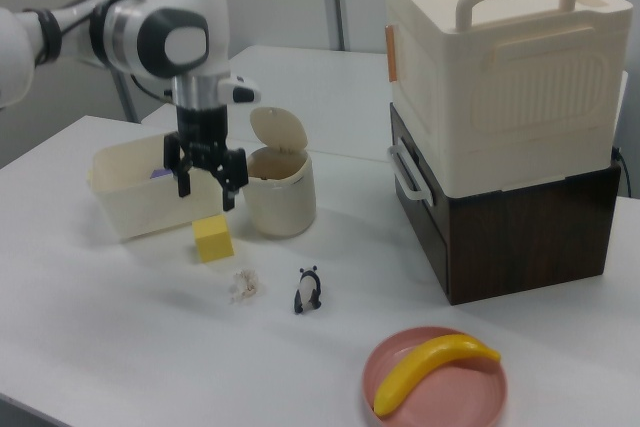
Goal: Grab it up and put it in the trash
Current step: 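Lower the gripper onto the clear wrapper beside the panda and close it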
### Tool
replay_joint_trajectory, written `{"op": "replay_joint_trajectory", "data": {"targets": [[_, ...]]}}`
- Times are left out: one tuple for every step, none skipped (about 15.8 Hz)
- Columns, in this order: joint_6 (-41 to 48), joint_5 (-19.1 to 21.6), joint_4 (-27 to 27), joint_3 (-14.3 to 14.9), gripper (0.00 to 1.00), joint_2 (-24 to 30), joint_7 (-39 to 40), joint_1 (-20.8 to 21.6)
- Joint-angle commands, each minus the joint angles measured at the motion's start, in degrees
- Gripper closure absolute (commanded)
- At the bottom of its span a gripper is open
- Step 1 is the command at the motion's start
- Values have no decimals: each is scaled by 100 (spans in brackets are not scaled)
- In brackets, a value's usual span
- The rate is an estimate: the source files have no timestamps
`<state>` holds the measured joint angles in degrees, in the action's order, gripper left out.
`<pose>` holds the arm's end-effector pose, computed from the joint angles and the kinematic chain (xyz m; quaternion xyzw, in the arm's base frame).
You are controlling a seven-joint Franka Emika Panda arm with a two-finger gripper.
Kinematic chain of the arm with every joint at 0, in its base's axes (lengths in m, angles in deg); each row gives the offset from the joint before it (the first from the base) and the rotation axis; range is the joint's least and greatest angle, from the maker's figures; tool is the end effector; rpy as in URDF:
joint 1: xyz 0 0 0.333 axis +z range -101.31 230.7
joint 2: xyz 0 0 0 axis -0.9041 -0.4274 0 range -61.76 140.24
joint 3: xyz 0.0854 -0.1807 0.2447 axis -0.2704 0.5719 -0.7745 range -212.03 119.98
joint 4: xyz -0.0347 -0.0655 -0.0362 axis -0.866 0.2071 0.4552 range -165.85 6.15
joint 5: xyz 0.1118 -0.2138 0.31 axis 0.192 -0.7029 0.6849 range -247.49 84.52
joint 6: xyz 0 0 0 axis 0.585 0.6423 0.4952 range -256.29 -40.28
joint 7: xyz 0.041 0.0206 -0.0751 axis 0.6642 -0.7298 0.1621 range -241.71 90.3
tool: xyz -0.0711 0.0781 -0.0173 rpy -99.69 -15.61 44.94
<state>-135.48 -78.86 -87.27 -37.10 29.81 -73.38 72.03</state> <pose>0.5868 -0.0068 0.4762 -0.9940 -0.0019 0.1088 0.0134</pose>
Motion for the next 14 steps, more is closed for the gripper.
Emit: {"op": "replay_joint_trajectory", "data": {"targets": [[-1002,-323,-804,30,0,179,111,76],[-1196,-376,-927,30,0,179,119,58],[-1311,-455,-1024,30,0,179,154,41],[-1425,-542,-1146,30,0,170,276,23],[-1600,-613,-1287,30,0,161,382,14],[-1828,-657,-1445,30,0,153,392,23],[-2048,-692,-1586,30,0,126,392,49],[-2155,-728,-1683,30,0,83,392,76],[-2182,-754,-1727,30,0,47,392,85],[-2208,-763,-1728,30,0,-5,392,85],[-2278,-772,-1728,30,0,-49,401,76],[-2357,-772,-1728,30,0,-76,409,58],[-2410,-781,-1728,30,1,-128,427,50],[-2437,-789,-1719,30,1,-207,427,41]]}}
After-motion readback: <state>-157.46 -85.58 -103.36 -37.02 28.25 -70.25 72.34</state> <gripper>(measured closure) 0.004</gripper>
